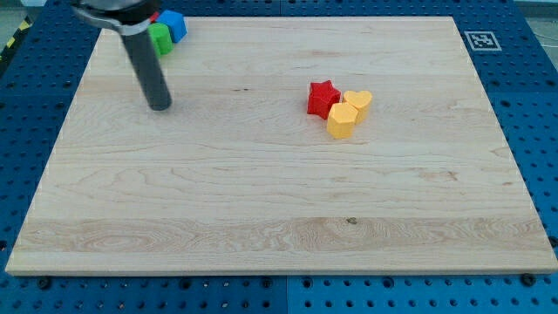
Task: Place the arm diagonally top left to the red star
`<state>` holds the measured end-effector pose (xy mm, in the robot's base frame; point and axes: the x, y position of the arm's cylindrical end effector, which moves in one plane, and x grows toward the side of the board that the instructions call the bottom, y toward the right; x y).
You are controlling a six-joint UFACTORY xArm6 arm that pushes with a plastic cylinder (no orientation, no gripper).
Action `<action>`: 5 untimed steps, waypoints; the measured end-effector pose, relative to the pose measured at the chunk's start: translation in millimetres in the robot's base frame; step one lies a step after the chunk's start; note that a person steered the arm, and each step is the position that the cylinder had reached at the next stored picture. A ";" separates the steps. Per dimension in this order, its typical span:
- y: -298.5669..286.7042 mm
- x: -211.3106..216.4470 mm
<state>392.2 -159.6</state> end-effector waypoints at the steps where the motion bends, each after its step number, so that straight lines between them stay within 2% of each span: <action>1: 22.7 0.5; 3: 45.9 -0.3; 5: 65.7 -50.4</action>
